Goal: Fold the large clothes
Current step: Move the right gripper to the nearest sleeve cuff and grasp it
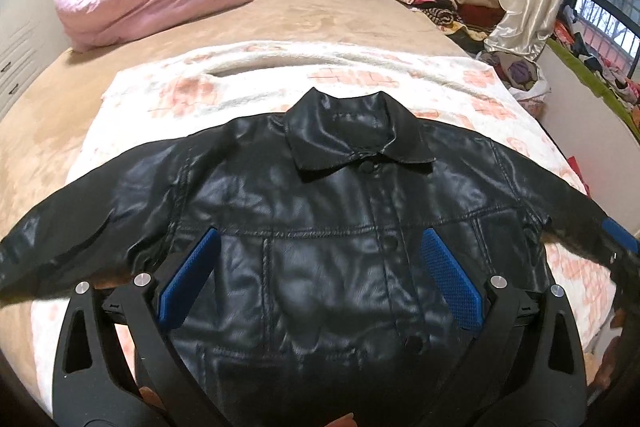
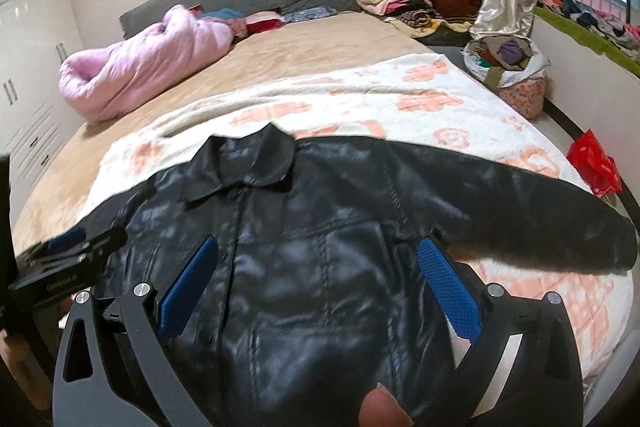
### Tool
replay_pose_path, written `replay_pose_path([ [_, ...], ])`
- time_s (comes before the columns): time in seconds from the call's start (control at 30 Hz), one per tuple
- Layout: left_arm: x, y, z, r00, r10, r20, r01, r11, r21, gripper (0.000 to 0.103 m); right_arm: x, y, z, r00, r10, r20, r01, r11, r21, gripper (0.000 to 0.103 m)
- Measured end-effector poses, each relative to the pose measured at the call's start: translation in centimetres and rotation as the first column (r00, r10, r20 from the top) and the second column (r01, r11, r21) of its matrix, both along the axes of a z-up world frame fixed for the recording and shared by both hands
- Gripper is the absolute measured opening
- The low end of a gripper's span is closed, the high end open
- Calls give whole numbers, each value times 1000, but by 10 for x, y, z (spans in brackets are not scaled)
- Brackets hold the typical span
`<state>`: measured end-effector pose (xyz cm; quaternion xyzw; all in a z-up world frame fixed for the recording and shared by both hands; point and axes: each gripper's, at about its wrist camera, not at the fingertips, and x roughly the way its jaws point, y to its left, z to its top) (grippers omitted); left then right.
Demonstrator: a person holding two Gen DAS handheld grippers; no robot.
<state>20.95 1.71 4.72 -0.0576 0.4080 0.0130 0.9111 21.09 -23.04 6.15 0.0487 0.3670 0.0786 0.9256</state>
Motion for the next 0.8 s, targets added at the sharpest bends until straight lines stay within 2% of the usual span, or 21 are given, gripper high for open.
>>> replay_pose_path([
  [0.23,36,-14,-13,997,-83,0,83,996,11,94,39,-24,-8,997,-70,-19,71,996,52,99],
  [0.4,52,-20,-36,992,-122,-37,123,992,26,94,55,-68,-28,974,-224,-47,228,967,118,99],
  [0.5,60,-20,-51,991,-124,-58,127,990,58,94,54,-99,-46,936,-343,-81,352,924,150,99],
  [0.63,69,-14,-64,988,-124,-95,128,991,45,94,46,-139,-65,869,-478,-126,493,856,156,99],
  [0.8,79,-12,-67,986,-134,-104,139,989,43,94,24,-186,-80,759,-631,-159,651,739,173,99],
])
